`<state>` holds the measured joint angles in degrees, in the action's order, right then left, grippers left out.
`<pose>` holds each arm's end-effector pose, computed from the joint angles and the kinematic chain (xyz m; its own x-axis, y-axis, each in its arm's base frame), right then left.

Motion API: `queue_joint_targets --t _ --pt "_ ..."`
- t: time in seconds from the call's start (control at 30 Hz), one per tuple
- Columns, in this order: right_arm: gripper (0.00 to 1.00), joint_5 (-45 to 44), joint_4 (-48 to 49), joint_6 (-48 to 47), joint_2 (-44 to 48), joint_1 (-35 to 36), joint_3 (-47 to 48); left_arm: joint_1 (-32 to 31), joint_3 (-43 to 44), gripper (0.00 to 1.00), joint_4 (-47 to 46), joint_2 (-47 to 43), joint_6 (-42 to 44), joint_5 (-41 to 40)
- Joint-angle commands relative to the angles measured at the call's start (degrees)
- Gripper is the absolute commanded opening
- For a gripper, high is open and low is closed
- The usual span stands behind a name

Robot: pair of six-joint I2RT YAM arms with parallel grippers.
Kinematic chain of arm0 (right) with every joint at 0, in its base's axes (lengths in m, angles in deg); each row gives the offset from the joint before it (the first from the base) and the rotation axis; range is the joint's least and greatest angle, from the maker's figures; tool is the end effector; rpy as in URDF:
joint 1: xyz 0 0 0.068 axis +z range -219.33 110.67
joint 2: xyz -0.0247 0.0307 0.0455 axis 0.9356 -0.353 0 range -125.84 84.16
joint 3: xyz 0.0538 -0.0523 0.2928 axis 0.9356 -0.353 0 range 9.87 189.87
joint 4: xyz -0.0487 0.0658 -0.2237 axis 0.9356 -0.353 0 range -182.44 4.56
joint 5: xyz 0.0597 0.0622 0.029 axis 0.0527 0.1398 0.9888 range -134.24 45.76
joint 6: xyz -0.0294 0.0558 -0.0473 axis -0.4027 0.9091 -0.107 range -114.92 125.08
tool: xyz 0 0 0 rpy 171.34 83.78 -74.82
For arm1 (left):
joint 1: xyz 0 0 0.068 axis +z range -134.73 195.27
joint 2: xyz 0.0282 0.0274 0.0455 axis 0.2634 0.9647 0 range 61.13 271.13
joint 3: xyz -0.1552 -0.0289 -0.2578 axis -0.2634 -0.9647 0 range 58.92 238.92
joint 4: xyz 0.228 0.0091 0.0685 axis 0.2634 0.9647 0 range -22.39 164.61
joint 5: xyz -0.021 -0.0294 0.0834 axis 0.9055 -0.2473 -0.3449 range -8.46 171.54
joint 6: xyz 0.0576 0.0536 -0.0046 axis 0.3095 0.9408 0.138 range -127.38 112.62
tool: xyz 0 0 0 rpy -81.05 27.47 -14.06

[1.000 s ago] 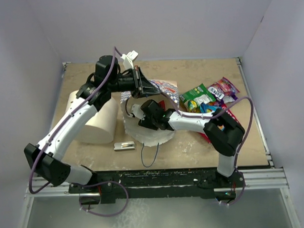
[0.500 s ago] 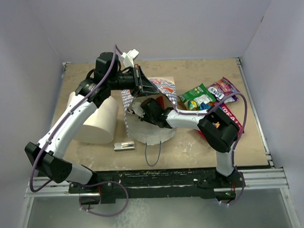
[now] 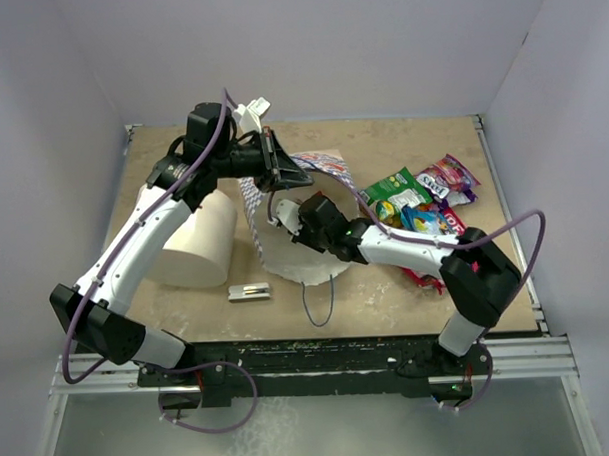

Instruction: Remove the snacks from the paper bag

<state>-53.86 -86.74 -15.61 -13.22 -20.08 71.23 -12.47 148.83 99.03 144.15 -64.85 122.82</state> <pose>0.2585 0.2828 0.2392 -0.1371 -0.6926 -0.7081 -0.7574 0.5340 -0.3758 0.2527 -0.1833 0.4399 -0.9404 -0.2213 -0.2583 0.1640 0.3703 -0.9143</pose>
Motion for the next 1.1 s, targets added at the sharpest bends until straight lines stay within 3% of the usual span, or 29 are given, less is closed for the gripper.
queue_joint_targets --t 0.0,0.07,0.2,0.33,0.6,0.83,1.07 --pt "0.14 1.98 -0.81 2.30 5.21 0.56 -2.70 0.41 -0.06 0.00 -4.19 -1.78 -1.35 0.30" --pt "0.17 1.20 0.87 2.62 6.04 0.49 -3.22 0.41 -0.23 0.00 -5.11 -1.67 -1.91 1.59" --pt "0.38 -0.61 2.44 4.97 3.01 0.49 -1.08 0.41 1.40 0.00 -3.93 -0.72 -0.94 2.91" --pt "0.51 -1.93 7.52 9.32 0.10 0.41 0.83 0.41 1.76 0.00 -3.36 -0.76 -0.07 3.03" --pt "0.59 -5.19 19.69 2.73 -5.17 0.28 1.83 0.44 2.32 0.00 -1.32 -2.06 1.83 3.04" --pt "0.66 -2.22 30.50 -7.73 -10.27 -0.88 0.37 0.42 4.79 0.00 2.73 0.75 3.74 5.08" --pt "0.59 -2.34 25.93 -11.37 -17.93 -3.19 6.24 0.42 6.05 0.00 5.61 2.02 3.34 6.27"
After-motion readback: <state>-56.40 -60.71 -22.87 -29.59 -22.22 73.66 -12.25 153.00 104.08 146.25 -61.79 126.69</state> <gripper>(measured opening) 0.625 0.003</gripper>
